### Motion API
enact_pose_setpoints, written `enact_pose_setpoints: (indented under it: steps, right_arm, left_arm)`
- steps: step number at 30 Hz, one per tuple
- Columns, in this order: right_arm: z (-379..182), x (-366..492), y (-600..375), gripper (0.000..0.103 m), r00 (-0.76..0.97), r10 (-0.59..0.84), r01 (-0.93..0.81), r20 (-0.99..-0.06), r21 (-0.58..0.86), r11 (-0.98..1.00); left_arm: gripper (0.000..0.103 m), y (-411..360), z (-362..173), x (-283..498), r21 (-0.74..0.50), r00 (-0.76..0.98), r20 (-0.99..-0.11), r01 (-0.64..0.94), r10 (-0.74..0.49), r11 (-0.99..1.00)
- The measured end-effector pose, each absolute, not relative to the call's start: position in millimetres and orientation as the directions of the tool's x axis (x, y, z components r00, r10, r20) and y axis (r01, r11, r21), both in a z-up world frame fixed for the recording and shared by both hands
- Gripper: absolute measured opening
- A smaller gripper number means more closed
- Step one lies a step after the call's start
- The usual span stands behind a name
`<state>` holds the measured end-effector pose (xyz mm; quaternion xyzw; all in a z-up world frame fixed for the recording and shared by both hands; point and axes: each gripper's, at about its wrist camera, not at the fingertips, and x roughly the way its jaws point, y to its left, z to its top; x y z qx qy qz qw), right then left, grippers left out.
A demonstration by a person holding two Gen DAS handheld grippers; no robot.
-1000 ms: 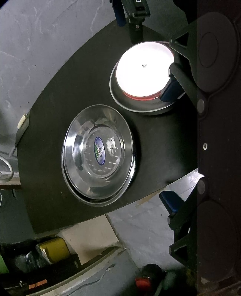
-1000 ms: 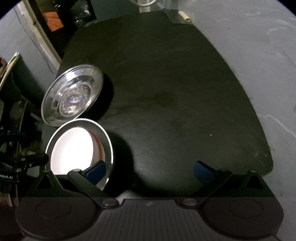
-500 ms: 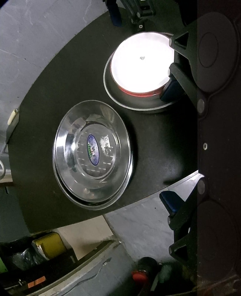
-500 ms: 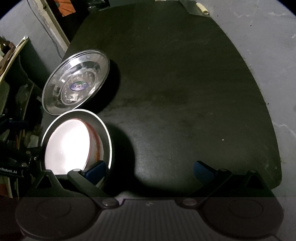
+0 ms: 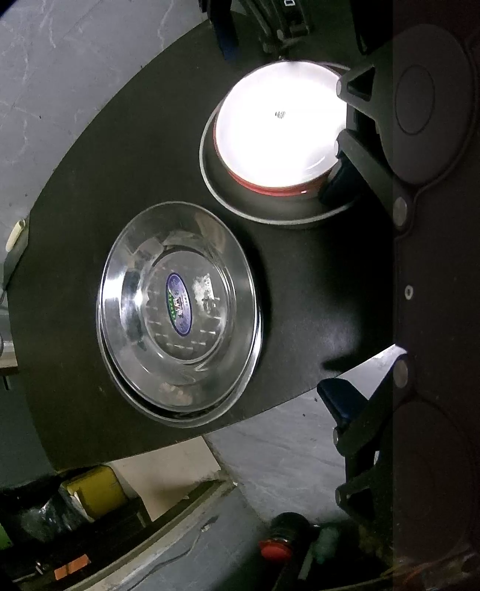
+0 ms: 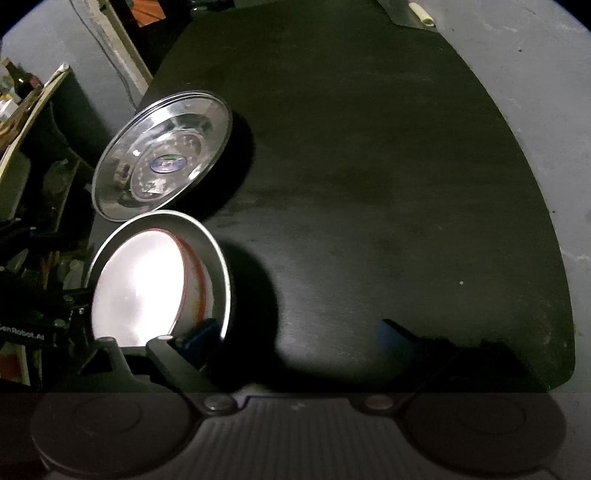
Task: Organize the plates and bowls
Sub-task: 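Move the left tool to the steel bowl rim and grip it, then lift the steel bowl with nested white bowls over the steel plates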
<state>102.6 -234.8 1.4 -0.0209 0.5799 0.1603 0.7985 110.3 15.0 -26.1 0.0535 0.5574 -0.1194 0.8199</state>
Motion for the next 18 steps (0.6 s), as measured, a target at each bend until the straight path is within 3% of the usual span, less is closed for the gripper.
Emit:
enact_pose_setpoints:
  steps: [8,13,18]
  right_arm:
    - [5,102,-235,0.072,0.261,0.297,-0.3,-0.918,0.216,0.929]
    - [0,102,-245,0.061,0.222,0.379,-0.265,-0.898,0.318,0.91]
    - [-2,100,-247,0.045,0.205,0.442,-0.264,-0.873,0.386,0.884]
  left_arm:
    - [0.078,13,-22,108,-0.089,0.344,-0.921,0.277,-0.185,0.957]
    - [0.052,12,-18,109,-0.143,0.334,-0.913,0.279,-0.236,0.95]
    - [0.034,10,-17,111,-0.184,0.328,-0.905,0.272,-0.27,0.945]
